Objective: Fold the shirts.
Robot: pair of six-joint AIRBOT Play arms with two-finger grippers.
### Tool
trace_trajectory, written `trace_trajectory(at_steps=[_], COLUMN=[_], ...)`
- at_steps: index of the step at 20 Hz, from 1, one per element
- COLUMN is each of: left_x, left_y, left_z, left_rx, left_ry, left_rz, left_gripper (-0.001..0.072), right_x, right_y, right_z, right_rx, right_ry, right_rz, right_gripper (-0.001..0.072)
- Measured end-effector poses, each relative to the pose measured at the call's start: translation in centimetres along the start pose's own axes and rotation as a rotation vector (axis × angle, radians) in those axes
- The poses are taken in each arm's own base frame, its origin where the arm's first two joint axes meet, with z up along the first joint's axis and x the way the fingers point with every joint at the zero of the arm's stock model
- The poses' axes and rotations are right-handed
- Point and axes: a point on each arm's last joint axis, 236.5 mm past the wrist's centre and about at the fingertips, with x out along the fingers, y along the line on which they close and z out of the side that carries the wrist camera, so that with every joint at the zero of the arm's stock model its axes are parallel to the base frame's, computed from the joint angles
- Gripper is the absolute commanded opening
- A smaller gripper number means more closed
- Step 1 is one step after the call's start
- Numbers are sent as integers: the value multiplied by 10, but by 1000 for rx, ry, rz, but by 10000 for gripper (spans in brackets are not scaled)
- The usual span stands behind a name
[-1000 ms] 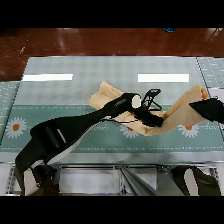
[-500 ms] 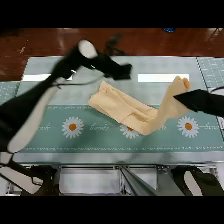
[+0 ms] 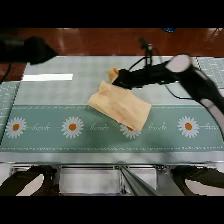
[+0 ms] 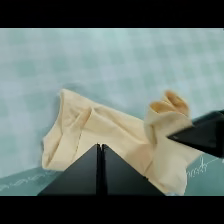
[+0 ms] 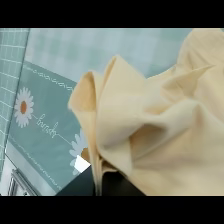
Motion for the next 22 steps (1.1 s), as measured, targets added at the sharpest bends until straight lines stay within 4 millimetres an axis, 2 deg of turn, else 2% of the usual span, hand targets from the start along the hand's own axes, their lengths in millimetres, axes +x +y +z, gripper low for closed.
trace_trajectory(at_steps=[3,6,7,8,9,10,11,14,16,18,20,22], left_x=[-14,-2,5,12,20,26,32,41,42,37,27,17], left_y=[5,19,23,27,31,36,40,48,54,63,77,89], left_z=[-54,-109,-125,-139,-152,-162,-170,-181,-177,-165,-146,-134], left_rx=[-43,-131,-163,-196,-226,-254,-279,-319,-312,-310,-323,-340], left_ry=[0,20,33,46,56,62,63,51,27,-20,-88,-131], left_rz=[18,25,21,17,13,14,13,19,28,50,83,115], left_gripper=[26,26,26,26,25,26,25,26,26,26,25,25], right_x=[57,90,96,101,104,106,107,105,84,39,-26,-94], right_y=[-15,-31,-35,-37,-38,-40,-40,-39,-41,-42,-51,-78], right_z=[1,7,9,12,13,16,20,24,34,51,61,50], right_rx=[22,68,78,87,95,104,115,127,133,136,99,63], right_ry=[45,29,21,10,2,-9,-23,-29,-32,-42,-48,-48], right_rz=[-11,-16,-19,-19,-17,-18,-14,-2,9,24,-15,-168], right_gripper=[21,34,84,87,121,303,412,412,412,411,412,412])
